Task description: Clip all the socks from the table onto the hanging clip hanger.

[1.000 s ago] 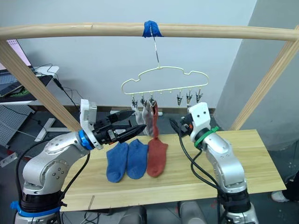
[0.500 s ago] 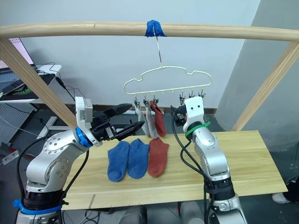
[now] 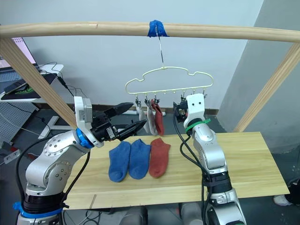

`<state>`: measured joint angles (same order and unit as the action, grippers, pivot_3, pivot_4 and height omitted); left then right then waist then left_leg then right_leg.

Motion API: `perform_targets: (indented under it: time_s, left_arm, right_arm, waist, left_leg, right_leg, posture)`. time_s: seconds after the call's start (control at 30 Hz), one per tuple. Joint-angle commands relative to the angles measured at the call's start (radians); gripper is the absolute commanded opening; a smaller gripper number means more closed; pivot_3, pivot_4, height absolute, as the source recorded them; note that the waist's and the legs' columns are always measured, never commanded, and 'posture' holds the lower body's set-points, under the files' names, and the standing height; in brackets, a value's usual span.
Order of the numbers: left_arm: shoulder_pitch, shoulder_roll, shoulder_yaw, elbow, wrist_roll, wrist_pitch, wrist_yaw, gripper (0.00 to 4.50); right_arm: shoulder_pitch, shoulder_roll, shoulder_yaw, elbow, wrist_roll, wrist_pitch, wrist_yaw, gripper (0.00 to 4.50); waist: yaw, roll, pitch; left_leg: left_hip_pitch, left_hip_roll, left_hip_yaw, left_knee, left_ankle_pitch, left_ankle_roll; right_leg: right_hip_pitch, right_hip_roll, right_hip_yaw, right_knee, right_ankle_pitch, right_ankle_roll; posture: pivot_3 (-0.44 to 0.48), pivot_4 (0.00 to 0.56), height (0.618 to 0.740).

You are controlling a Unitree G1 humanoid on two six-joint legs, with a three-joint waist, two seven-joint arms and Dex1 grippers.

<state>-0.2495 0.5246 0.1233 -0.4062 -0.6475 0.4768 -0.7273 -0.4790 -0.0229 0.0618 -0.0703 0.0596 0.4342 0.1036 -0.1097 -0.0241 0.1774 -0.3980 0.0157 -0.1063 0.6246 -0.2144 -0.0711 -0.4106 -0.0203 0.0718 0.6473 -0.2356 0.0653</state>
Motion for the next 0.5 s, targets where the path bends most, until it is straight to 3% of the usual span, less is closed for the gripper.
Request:
perform_targets:
  time_s: [0.03, 0.5]
  left_arm:
    - [-0.018, -0.010, 0.026, -0.038, -0.034, 0.012, 0.032, 4.50]
    - [0.011, -0.003, 0.011, -0.094, -0.042, -0.017, 0.021, 4.50]
  right_arm:
    - [-0.026, 0.001, -0.003, -0.015, -0.003, -0.039, 0.000, 3.53]
    - [-0.040, 0.028, 0.004, -0.013, 0.032, -0.045, 0.043, 3.53]
  waist:
    - [0.001, 0.000, 0.000]
    - [0.003, 0.000, 0.000]
  left_leg:
    - [0.000, 0.000, 0.000, 0.000, 0.000, 0.000]
    - [0.000, 0.000, 0.000, 0.000, 0.000, 0.000]
  right_leg:
    - [0.000, 0.000, 0.000, 0.000, 0.000, 0.000]
    - [0.000, 0.000, 0.000, 0.000, 0.000, 0.000]
  posture:
    - [-0.047, 0.141, 0.740]
    - [-0.039, 0.133, 0.740]
